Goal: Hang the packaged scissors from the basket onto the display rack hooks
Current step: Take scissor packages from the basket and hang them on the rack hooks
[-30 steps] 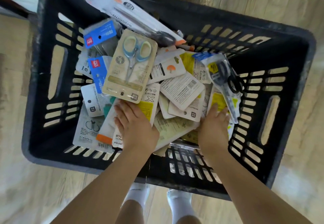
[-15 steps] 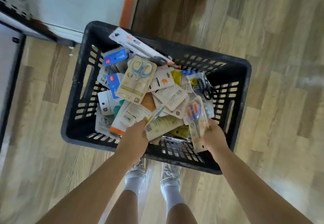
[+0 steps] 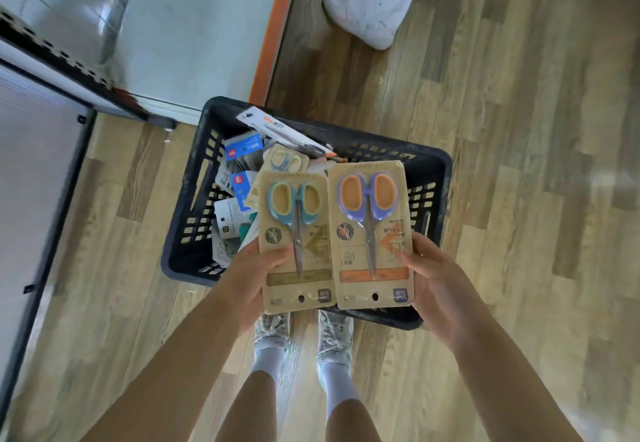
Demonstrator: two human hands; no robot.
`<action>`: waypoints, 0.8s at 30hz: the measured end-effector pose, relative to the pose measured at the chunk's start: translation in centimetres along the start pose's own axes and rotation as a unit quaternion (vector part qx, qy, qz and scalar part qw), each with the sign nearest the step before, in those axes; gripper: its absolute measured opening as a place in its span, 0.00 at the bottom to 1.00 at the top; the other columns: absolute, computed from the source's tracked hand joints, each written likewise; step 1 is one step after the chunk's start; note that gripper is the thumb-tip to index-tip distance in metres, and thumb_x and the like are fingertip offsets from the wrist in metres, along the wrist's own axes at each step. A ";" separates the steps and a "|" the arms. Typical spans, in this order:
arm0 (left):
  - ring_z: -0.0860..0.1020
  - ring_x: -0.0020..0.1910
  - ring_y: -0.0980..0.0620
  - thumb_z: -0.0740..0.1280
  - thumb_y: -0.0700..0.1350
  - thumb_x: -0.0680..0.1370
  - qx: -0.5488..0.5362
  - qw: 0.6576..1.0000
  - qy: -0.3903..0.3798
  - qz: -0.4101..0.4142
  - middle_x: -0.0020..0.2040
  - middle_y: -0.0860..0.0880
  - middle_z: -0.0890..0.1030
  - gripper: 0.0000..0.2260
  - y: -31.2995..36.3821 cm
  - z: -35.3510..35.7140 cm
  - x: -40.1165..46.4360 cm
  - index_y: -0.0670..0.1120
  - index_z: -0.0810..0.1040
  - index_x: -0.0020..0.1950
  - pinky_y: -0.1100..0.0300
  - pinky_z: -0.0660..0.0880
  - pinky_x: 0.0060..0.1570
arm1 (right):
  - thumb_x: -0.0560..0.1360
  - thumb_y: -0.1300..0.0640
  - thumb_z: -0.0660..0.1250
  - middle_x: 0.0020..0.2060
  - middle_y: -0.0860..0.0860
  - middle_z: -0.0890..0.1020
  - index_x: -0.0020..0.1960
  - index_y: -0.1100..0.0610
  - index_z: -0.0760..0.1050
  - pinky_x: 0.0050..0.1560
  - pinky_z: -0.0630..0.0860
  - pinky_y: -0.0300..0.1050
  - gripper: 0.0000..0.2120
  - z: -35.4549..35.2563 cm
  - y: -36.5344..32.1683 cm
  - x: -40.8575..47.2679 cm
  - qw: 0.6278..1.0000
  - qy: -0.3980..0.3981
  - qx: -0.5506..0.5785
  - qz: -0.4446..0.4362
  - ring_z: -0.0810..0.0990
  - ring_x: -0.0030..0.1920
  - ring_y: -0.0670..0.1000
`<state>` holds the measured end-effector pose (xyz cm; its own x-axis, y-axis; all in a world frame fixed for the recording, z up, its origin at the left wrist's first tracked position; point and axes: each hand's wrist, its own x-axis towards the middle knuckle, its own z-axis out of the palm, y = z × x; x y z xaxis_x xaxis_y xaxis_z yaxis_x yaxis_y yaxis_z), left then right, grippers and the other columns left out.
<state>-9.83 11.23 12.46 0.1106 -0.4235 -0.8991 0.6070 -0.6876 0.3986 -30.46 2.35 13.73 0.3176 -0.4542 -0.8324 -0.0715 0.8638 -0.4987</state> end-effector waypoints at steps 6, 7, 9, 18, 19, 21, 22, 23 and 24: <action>0.84 0.44 0.46 0.63 0.38 0.73 -0.062 0.996 -0.052 0.032 0.45 0.45 0.85 0.09 0.8 0.0 -2.0 0.46 0.78 0.51 0.52 0.79 0.38 | 0.79 0.63 0.56 0.53 0.58 0.82 0.61 0.58 0.75 0.57 0.74 0.64 0.14 1.2 0.0 -1.6 0.999 0.008 -0.039 -0.003 0.81 0.55 0.60; 0.83 0.45 0.45 0.64 0.39 0.70 -0.068 0.996 -0.055 0.033 0.46 0.44 0.85 0.11 0.8 -0.1 -2.2 0.46 0.78 0.51 0.52 0.79 0.39 | 0.79 0.64 0.56 0.53 0.57 0.83 0.60 0.58 0.75 0.57 0.74 0.63 0.13 1.3 0.0 -1.8 0.999 0.008 -0.042 -0.004 0.81 0.55 0.60; 0.83 0.47 0.44 0.64 0.39 0.69 -0.077 0.995 -0.060 0.035 0.47 0.44 0.85 0.13 0.9 -0.3 -2.6 0.45 0.78 0.53 0.51 0.80 0.40 | 0.79 0.64 0.56 0.52 0.57 0.83 0.59 0.58 0.75 0.56 0.75 0.62 0.13 1.5 -0.1 -2.1 0.999 0.005 -0.053 -0.011 0.80 0.55 0.59; 0.82 0.48 0.43 0.65 0.38 0.67 -0.105 0.989 -0.062 0.087 0.48 0.43 0.84 0.14 2.9 0.8 -5.9 0.44 0.78 0.52 0.47 0.77 0.46 | 0.79 0.68 0.56 0.52 0.58 0.82 0.65 0.52 0.71 0.54 0.75 0.62 0.19 3.0 -3.9 -4.0 0.995 -0.033 -0.065 -0.065 0.81 0.54 0.58; 0.82 0.48 0.43 0.65 0.37 0.67 -0.107 0.988 -0.062 0.095 0.48 0.42 0.84 0.14 3.4 1.0 -6.7 0.44 0.79 0.52 0.46 0.76 0.47 | 0.78 0.69 0.56 0.53 0.58 0.82 0.65 0.54 0.72 0.54 0.75 0.62 0.19 3.5 -4.7 -4.6 0.995 -0.028 -0.062 -0.071 0.81 0.54 0.58; 0.82 0.48 0.43 0.65 0.37 0.67 -0.110 0.986 -0.055 0.110 0.47 0.42 0.84 0.14 4.8 1.5 -8.6 0.44 0.79 0.51 0.46 0.76 0.48 | 0.78 0.66 0.58 0.49 0.56 0.83 0.63 0.55 0.72 0.53 0.75 0.60 0.16 4.7 -6.4 -5.7 0.995 -0.010 -0.062 -0.082 0.81 0.51 0.57; 0.82 0.47 0.43 0.65 0.36 0.67 -0.110 0.986 -0.050 0.119 0.46 0.42 0.84 0.14 5.9 1.8 -9.8 0.43 0.79 0.51 0.46 0.76 0.49 | 0.78 0.63 0.59 0.47 0.54 0.83 0.62 0.56 0.72 0.51 0.76 0.58 0.14 5.6 -7.6 -6.4 0.993 -0.004 -0.070 -0.092 0.81 0.50 0.56; 0.82 0.46 0.43 0.64 0.35 0.68 -0.107 0.984 -0.048 0.134 0.45 0.42 0.84 0.13 7.1 2.1 -11.3 0.43 0.78 0.51 0.47 0.77 0.49 | 0.78 0.59 0.61 0.45 0.54 0.84 0.62 0.57 0.72 0.50 0.76 0.56 0.13 6.8 -8.8 -7.3 0.991 -0.002 -0.080 -0.103 0.81 0.48 0.55; 0.82 0.44 0.44 0.63 0.33 0.70 -0.099 0.983 -0.044 0.151 0.44 0.43 0.84 0.12 8.2 2.4 -12.9 0.42 0.78 0.50 0.49 0.77 0.47 | 0.77 0.55 0.64 0.44 0.54 0.83 0.61 0.59 0.72 0.49 0.76 0.56 0.14 7.9 -10.1 -8.3 0.989 -0.003 -0.087 -0.116 0.81 0.47 0.55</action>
<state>-8.18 9.59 27.78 0.2460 -0.6456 -0.7230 0.6993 -0.3982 0.5936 -24.92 -0.86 27.58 0.3510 -0.6337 -0.6894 -0.1574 0.6858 -0.7106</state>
